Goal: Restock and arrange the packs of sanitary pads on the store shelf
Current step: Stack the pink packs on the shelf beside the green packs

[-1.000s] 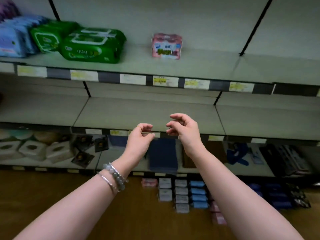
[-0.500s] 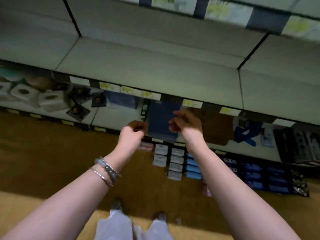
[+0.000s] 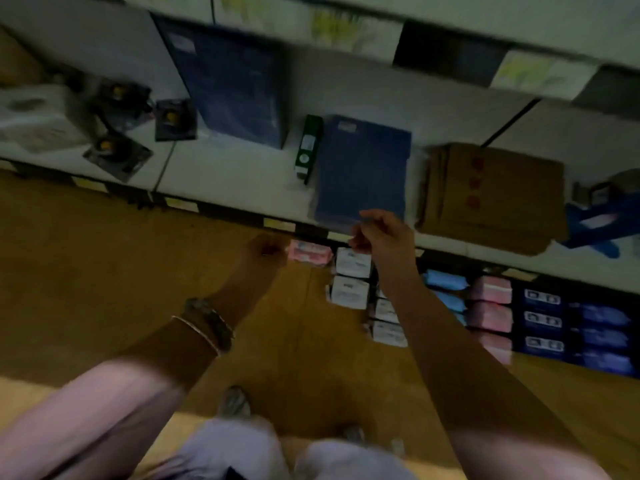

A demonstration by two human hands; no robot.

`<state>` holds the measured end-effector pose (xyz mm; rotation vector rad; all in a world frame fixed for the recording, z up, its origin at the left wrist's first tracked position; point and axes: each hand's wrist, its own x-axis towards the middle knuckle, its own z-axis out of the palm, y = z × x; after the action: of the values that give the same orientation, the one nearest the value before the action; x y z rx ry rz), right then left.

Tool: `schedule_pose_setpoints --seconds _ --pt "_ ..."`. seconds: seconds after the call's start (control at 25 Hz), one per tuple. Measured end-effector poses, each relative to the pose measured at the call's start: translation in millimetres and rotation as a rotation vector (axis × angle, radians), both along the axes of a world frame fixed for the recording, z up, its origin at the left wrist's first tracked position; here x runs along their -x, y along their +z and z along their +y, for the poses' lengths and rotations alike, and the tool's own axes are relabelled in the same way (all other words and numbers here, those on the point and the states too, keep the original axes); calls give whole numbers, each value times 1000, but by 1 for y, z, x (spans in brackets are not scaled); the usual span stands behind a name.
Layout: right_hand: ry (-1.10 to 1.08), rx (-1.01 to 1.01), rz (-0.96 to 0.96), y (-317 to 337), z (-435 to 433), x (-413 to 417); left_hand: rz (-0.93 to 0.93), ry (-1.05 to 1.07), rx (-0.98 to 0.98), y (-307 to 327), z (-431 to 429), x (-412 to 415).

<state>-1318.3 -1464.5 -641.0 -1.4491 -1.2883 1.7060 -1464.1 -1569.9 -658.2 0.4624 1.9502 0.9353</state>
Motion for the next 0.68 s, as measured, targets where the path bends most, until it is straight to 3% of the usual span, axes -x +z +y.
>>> schedule_pose_setpoints --seconds 0.24,0.48,0.56,0.68 --pt "-1 61 0 -143 7 21 41 -114 76 -148 12 10" --pt "16 -26 -90 -270 28 35 231 -375 203 -267 18 34" --pt "124 -114 -202 -306 32 40 339 -485 250 -296 18 44" --pt "471 -281 -513 -347 41 38 444 -661 304 -312 25 51"
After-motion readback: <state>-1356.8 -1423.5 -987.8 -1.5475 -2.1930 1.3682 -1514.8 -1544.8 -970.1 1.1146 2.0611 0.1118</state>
